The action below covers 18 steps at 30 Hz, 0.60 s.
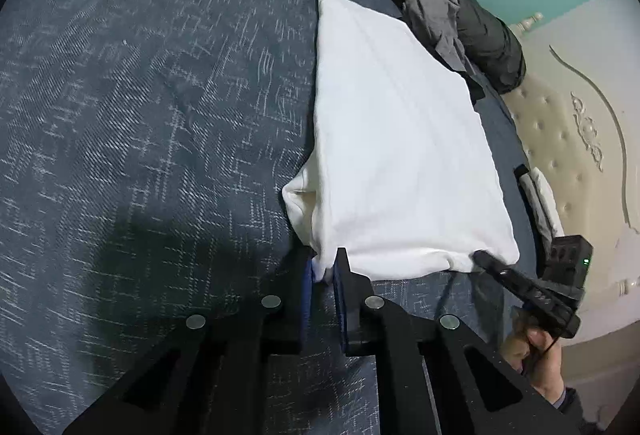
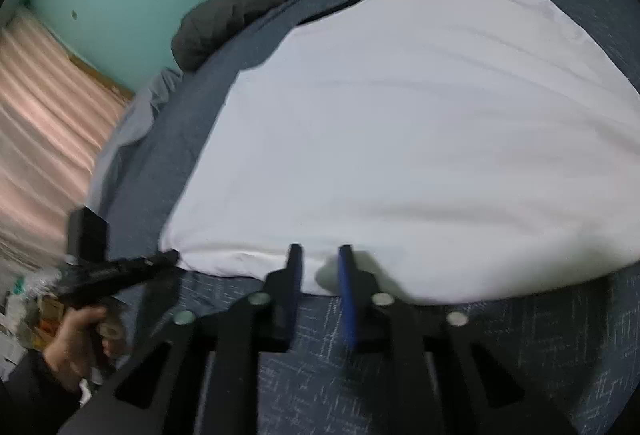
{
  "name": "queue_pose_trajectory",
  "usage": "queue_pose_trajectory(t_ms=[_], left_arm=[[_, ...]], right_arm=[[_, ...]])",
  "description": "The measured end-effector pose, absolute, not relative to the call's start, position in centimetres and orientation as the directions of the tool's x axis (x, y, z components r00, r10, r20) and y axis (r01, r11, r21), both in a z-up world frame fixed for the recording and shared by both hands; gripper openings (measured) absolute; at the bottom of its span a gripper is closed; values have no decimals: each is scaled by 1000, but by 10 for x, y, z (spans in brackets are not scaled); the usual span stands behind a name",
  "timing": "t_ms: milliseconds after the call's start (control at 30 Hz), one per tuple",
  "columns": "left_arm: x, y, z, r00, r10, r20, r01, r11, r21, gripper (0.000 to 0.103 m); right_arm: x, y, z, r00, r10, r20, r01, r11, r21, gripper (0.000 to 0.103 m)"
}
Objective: Fold clothes
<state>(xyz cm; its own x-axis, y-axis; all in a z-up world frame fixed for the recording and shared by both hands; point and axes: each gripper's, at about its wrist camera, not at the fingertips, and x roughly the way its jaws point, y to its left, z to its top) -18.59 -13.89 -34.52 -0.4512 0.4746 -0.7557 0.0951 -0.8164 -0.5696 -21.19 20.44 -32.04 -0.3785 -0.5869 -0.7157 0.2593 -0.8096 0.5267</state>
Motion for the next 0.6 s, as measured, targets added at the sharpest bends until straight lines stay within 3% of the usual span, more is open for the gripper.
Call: queue_pose_trajectory(t_ms=[167, 500, 600], left_arm=[[-186, -141, -342, -448, 466, -763, 84, -828, -554, 10], [-186, -137, -342, -450, 470, -759, 101, -818, -567, 12], [-182, -142, -342, -471, 468, -748, 134, -800, -585, 16]], right_arm=[[-214, 198, -336, -339, -515, -787, 250, -856, 452, 0], [-215, 190, -321, -359, -540, -761, 260, -841, 474, 1], [-218, 181, -332, -331, -525, -784, 261, -849, 459, 1]])
